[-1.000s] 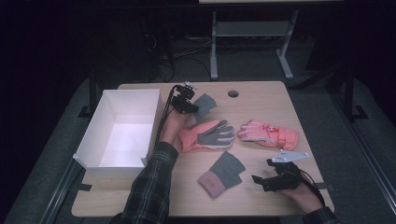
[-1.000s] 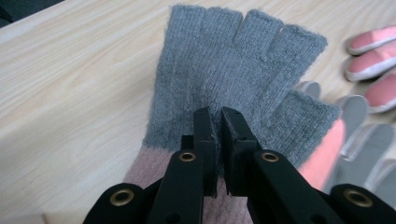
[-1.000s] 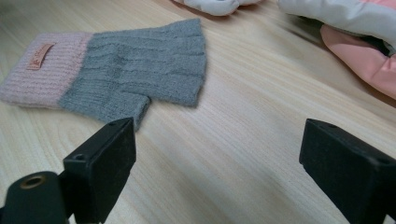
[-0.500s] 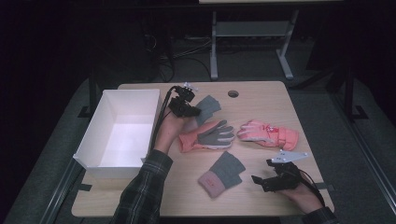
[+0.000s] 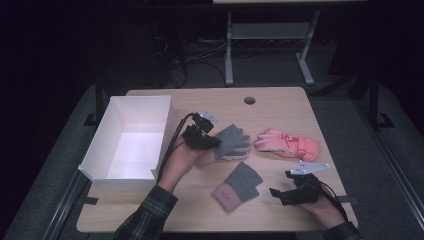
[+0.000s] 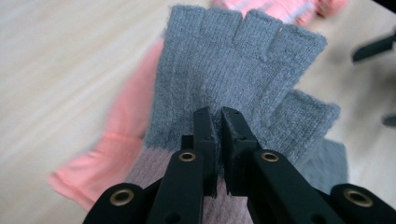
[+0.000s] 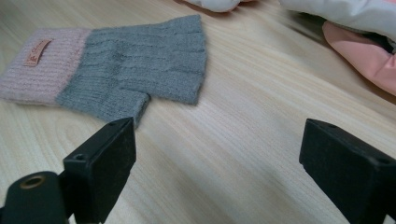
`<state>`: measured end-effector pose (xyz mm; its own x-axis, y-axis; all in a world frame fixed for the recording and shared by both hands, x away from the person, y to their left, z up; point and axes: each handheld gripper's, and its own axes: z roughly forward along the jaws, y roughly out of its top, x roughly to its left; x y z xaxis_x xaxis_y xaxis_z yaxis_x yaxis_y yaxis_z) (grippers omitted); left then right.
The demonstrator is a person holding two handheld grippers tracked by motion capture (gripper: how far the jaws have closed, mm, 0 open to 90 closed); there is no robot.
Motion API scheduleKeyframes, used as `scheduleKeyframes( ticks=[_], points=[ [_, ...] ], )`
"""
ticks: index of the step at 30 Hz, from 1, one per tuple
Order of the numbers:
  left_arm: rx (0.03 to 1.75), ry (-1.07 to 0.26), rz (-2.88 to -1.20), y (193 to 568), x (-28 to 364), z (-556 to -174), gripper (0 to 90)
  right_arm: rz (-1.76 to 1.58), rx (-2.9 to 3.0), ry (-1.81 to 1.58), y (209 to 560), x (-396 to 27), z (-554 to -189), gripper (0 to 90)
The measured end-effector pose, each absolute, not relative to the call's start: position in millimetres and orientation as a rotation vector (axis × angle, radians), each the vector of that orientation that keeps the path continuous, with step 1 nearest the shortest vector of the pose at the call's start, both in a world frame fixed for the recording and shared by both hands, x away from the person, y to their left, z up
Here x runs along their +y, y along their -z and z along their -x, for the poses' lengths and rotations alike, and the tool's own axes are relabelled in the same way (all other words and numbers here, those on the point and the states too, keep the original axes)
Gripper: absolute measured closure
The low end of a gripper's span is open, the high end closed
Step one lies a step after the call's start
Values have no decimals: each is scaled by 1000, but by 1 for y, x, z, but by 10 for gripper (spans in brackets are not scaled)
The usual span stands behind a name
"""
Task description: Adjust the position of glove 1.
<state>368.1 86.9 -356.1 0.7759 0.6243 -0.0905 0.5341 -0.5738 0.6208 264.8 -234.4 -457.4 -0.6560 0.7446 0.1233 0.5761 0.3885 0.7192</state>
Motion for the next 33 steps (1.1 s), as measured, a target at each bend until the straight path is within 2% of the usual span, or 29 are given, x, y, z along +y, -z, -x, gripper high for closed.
scheduleKeyframes(
  ticks=[9, 20, 23, 26, 33],
  points=[
    [777, -89, -2404, 379, 69, -330, 851, -1179, 2424, -1123, 458, -234, -265, 105],
    [760, -48, -2477, 411, 46, -319, 846, -1181, 2426, -1120, 457, -234, -264, 105],
    [758, -47, -2483, 419, 44, -320, 823, -1178, 2427, -1118, 457, -235, -265, 105],
    [752, -44, -2460, 420, 47, -322, 716, -1183, 2422, -1125, 458, -236, -265, 106],
    [796, -101, -2405, 409, 75, -326, 702, -1184, 2424, -1123, 458, -235, -265, 106]
  ],
)
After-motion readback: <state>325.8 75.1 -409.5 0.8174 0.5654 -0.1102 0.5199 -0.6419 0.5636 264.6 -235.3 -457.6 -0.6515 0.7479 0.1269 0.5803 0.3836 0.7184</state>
